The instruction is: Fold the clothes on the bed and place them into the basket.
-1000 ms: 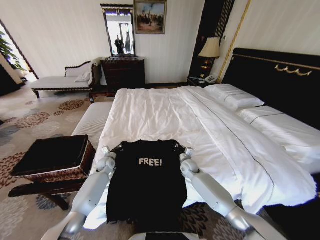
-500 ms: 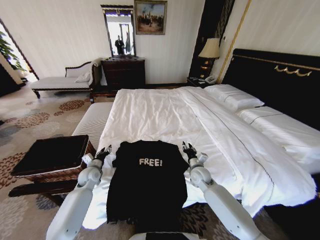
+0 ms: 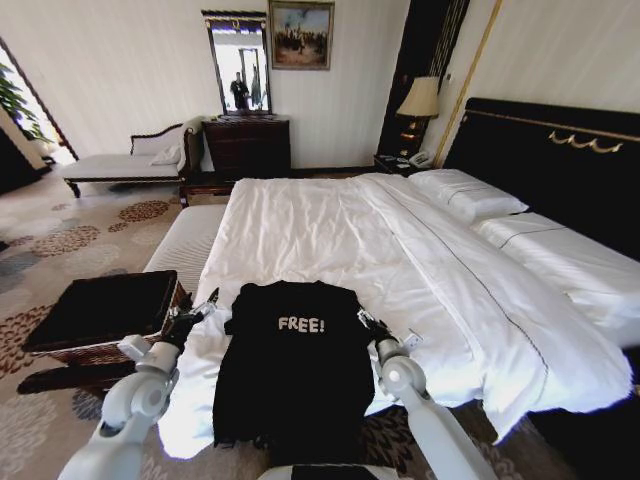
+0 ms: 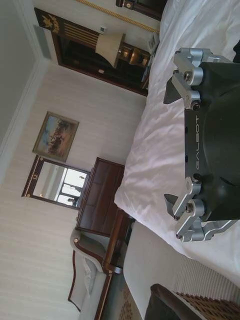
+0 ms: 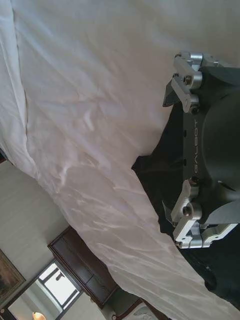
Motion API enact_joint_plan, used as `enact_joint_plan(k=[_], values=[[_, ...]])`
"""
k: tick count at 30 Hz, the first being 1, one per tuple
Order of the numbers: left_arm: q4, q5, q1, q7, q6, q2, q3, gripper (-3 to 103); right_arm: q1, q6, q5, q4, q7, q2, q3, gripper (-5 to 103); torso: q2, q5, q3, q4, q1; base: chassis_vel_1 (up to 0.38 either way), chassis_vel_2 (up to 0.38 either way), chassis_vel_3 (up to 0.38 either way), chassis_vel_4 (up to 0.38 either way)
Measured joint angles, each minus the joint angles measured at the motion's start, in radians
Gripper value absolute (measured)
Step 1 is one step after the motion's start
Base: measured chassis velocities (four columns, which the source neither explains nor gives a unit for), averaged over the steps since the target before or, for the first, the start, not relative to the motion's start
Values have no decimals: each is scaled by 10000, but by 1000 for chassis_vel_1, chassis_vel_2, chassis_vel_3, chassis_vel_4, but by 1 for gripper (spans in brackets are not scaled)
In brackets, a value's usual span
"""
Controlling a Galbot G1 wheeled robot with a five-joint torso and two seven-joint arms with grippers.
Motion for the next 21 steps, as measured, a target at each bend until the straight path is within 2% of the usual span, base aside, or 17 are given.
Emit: enact_joint_plan(k=[1, 4, 10, 15, 21], values=[[0, 0, 0, 0, 0, 0, 0, 100, 0, 0, 0, 0, 0, 0, 0, 100, 0, 0, 0, 0, 0, 0, 0, 0, 0], [100, 201, 49, -5, -217, -586, 11, 100, 347, -128, 675, 9, 397, 220, -164, 100, 0, 2, 1, 1, 3, 0, 0, 0, 0], [-29, 197, -66, -8, -266, -506, -203, 100, 749, -164, 961, -547, 534, 563, -184, 100, -1, 5, 1, 1, 3, 0, 0, 0, 0], [32, 165, -189, -80, -268, -290, -358, 100, 810, -156, 677, -756, 518, 600, -110, 100, -1, 5, 1, -2, 4, 0, 0, 0, 0], [120, 225, -199, -212, -229, -451, -293, 100, 546, -26, -37, -536, 547, 411, -11, 100, -1, 4, 1, -1, 4, 0, 0, 0, 0]])
